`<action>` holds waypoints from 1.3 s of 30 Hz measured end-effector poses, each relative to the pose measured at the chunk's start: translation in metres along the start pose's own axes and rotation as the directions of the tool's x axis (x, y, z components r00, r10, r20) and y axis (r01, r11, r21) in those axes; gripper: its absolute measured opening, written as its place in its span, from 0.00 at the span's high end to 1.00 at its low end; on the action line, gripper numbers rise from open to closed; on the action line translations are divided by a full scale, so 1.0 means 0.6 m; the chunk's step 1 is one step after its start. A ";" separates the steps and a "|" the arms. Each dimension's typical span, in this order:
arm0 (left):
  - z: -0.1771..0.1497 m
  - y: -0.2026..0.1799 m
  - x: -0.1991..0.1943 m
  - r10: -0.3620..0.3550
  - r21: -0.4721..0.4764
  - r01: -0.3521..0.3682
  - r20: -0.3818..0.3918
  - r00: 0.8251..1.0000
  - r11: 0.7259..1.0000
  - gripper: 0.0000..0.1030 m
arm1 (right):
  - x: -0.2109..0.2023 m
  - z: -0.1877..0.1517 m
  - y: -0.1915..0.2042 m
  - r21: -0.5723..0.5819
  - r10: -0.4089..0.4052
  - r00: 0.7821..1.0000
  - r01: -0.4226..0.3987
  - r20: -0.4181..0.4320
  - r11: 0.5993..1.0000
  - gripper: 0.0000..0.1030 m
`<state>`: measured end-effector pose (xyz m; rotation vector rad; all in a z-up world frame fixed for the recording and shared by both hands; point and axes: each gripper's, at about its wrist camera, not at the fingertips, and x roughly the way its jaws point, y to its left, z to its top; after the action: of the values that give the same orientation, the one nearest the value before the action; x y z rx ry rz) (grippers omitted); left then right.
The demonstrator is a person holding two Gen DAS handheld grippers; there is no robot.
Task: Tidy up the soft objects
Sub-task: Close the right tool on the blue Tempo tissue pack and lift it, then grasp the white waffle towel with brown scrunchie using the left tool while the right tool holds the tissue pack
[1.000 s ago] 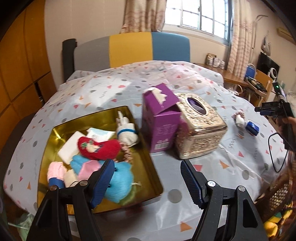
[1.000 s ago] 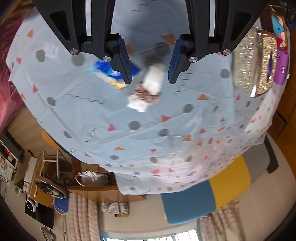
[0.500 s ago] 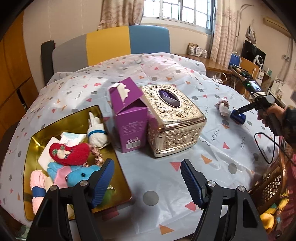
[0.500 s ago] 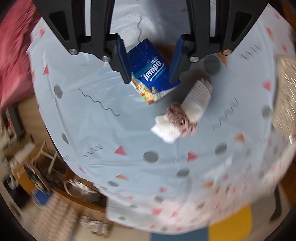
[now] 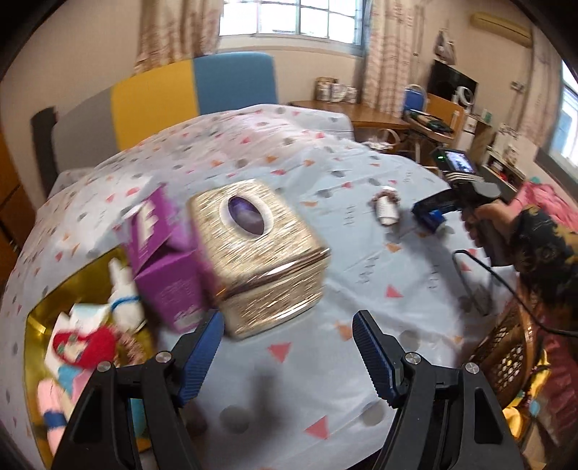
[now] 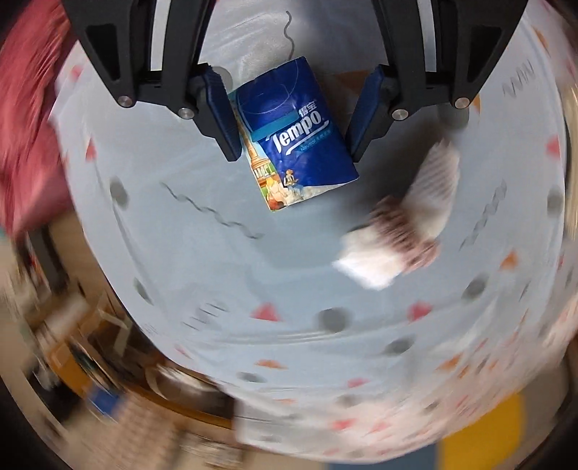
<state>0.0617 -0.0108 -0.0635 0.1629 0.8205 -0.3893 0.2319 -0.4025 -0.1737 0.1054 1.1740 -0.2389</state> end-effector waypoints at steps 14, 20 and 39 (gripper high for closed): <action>0.148 -0.162 0.140 -0.081 0.152 0.088 -0.051 0.995 0.985 0.28 | 0.017 0.000 -0.018 0.053 -0.023 0.999 0.025 -0.045 0.998 0.41; 0.183 -0.186 0.241 -0.108 0.116 0.123 -0.133 0.985 0.986 0.28 | 0.039 0.009 -0.047 0.112 0.037 0.996 -0.027 -0.087 0.993 0.42; 0.265 -0.288 0.484 -0.116 0.179 0.171 -0.283 0.952 0.969 0.40 | 0.047 0.019 -0.045 0.119 0.014 0.995 -0.002 -0.102 0.993 0.42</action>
<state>0.2797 -0.2952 -0.1697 0.3528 1.0669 -0.5981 0.2459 -0.4345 -0.1942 0.2289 1.2611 -0.2986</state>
